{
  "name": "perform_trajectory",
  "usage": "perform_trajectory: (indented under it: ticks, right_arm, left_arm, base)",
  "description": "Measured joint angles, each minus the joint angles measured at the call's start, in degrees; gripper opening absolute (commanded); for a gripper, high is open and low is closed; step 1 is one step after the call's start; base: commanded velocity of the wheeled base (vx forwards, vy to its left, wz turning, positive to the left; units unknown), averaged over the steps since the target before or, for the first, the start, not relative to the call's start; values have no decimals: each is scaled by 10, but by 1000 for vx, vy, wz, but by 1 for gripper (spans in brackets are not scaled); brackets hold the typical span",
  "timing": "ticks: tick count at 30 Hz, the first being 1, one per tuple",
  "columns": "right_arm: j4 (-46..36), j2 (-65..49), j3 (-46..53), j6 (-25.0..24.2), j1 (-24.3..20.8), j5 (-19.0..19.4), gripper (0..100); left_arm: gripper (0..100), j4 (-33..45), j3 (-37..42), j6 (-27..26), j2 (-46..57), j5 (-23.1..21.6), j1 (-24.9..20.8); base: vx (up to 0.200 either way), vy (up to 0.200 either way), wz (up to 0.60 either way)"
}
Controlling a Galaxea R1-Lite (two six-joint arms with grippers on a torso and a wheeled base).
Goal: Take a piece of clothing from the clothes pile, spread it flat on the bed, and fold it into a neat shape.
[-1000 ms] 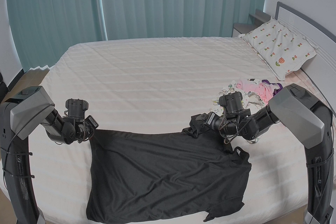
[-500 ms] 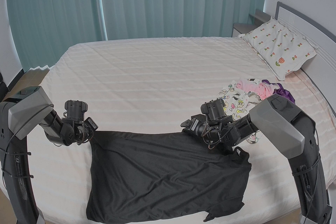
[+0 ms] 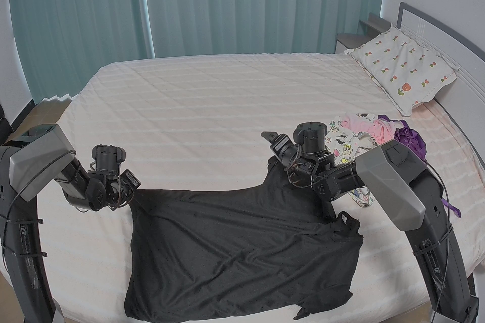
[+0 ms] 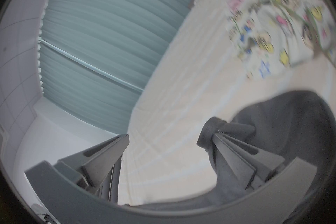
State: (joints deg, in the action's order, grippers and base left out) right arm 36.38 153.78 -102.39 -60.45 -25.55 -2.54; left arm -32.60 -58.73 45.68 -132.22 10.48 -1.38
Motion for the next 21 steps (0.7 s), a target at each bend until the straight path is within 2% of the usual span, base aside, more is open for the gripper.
perform_trajectory:
  ticks: [3,10,21]
  right_arm:
    - [41,0,4,38,11,-9,100]
    - [50,-7,54,150,47,-13,100]
    - [56,-18,127,233,76,-5,100]
  left_arm:
    - [0,0,3,0,3,0,0]
    - [0,0,7,0,9,1,0]
    - [0,1,9,0,12,4,1]
  base:
    - [0,0,0]
    - [0,0,0]
    - [0,0,0]
